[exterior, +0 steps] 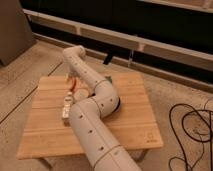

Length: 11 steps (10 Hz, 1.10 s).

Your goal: Place the pepper on the white sponge

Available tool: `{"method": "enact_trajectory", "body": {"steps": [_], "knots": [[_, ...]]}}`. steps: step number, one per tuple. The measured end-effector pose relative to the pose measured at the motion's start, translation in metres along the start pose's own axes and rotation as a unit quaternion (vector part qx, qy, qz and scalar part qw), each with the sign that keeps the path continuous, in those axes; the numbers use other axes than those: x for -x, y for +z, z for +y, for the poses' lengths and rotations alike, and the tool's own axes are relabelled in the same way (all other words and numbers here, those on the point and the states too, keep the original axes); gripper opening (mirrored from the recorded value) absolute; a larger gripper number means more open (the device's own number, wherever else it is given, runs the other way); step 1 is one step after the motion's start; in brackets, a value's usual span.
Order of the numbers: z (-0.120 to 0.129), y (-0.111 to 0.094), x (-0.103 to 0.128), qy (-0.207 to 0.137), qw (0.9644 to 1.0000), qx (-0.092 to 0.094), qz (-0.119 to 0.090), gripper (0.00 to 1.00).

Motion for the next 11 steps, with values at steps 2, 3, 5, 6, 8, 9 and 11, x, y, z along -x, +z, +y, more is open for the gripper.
{"method": "enact_trajectory", "body": {"steps": [2,3,5,6,8,9,11], "knots": [[-0.003,0.017,-0.016,0.002,0.9996,0.009,0.026,0.65],[-0.002,0.022,-0.021,0.001,0.9993,0.013,0.035,0.64],[-0.005,0.023,-0.023,-0.004,0.9993,0.006,0.038,0.47],[-0.008,0.020,-0.021,-0.005,0.9994,0.000,0.035,0.38],[-0.009,0.017,-0.015,-0.007,0.9996,-0.007,0.025,0.13],[-0.009,0.017,-0.013,-0.008,0.9997,-0.009,0.022,0.04],[-0.007,0.016,-0.011,-0.010,0.9998,-0.006,0.017,0.00]]}}
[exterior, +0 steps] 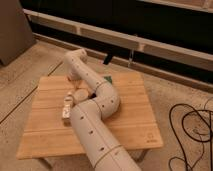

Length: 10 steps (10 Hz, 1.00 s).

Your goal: Place the pepper on the white sponge

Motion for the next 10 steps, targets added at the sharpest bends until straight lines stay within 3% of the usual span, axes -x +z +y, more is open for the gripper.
{"method": "enact_trajectory", "body": {"steps": [7,10], "knots": [[0.0013,-0.0043,0.0050,-0.006,0.9999,0.003,-0.009,0.01],[0.0001,-0.0056,0.0032,-0.013,0.9999,0.001,-0.005,0.29]]}}
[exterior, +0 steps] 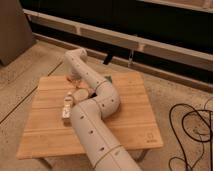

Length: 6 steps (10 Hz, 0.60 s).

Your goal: Place the pepper on the white sponge

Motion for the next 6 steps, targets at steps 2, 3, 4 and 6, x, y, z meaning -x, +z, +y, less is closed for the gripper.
{"method": "enact_trajectory", "body": {"steps": [2,3,4,6], "knots": [[-0.001,0.001,-0.002,-0.003,1.0000,-0.003,0.003,0.53],[-0.001,0.001,-0.002,-0.004,1.0000,-0.004,0.003,0.61],[-0.002,0.000,-0.001,-0.006,1.0000,-0.007,0.002,0.70],[-0.010,-0.014,0.017,-0.018,0.9990,-0.026,-0.031,0.74]]}}
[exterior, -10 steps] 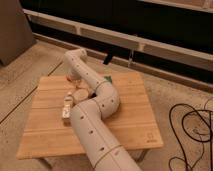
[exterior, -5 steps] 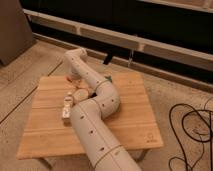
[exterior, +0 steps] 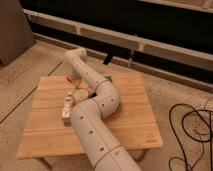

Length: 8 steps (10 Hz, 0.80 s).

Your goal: Place the pepper on the white sponge

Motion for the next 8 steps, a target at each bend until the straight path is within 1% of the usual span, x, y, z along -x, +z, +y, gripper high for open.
{"method": "enact_trajectory", "body": {"steps": [1,2,3,5,7,8], "knots": [[-0.004,-0.011,0.018,-0.010,0.9994,-0.014,-0.031,0.74],[-0.004,-0.016,0.029,-0.015,0.9984,-0.019,-0.051,0.74],[0.001,-0.020,0.040,-0.020,0.9971,-0.015,-0.072,0.74],[0.007,-0.014,0.044,-0.024,0.9965,-0.003,-0.080,0.74],[0.019,-0.004,0.038,-0.027,0.9971,0.012,-0.070,0.74],[0.022,0.005,0.031,-0.031,0.9976,0.014,-0.060,0.74]]}}
